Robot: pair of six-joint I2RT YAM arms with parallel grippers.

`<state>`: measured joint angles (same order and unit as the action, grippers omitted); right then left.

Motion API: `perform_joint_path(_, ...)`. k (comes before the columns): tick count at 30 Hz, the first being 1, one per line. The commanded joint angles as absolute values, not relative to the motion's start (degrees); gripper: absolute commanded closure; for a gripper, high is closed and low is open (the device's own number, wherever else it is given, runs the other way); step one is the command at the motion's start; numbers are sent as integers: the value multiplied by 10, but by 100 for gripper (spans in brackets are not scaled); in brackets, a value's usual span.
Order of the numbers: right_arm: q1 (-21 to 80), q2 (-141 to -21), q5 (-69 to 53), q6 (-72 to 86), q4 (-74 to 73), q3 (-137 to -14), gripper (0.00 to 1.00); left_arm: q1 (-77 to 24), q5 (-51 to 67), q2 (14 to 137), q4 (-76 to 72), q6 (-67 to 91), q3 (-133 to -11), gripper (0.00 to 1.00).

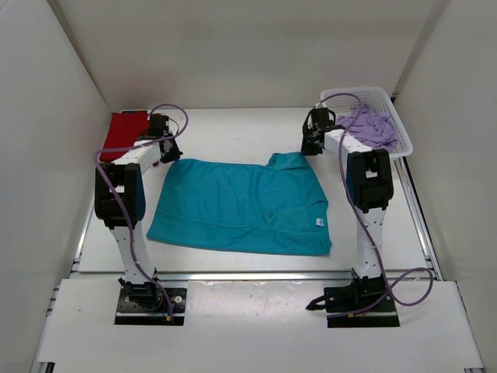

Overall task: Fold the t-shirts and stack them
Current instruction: Grap the side of the flattened tshirt furthest away from the robot with both arms

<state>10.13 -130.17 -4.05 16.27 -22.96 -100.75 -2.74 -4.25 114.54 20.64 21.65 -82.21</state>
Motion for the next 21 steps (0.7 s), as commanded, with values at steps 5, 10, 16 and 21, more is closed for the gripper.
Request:
perform_joint_path(5, 106, -1269, -36, 156, -203, -1006, 100, -32, -40, 1129, 196, 214, -817, 100)
perform_joint_path(10, 114, -1195, -32, 160, -159, -927, 100, -30, -33, 1117, 194, 217, -809, 100)
perform_joint_path(16, 115, -1054, -52, 178, -88, -748, 99, -20, -40, 1098, 193, 216, -789, 100)
perform_joint_path(21, 114, -936, -59, 201, -57, -629, 100, -4, -29, 1063, 194, 223, -766, 100)
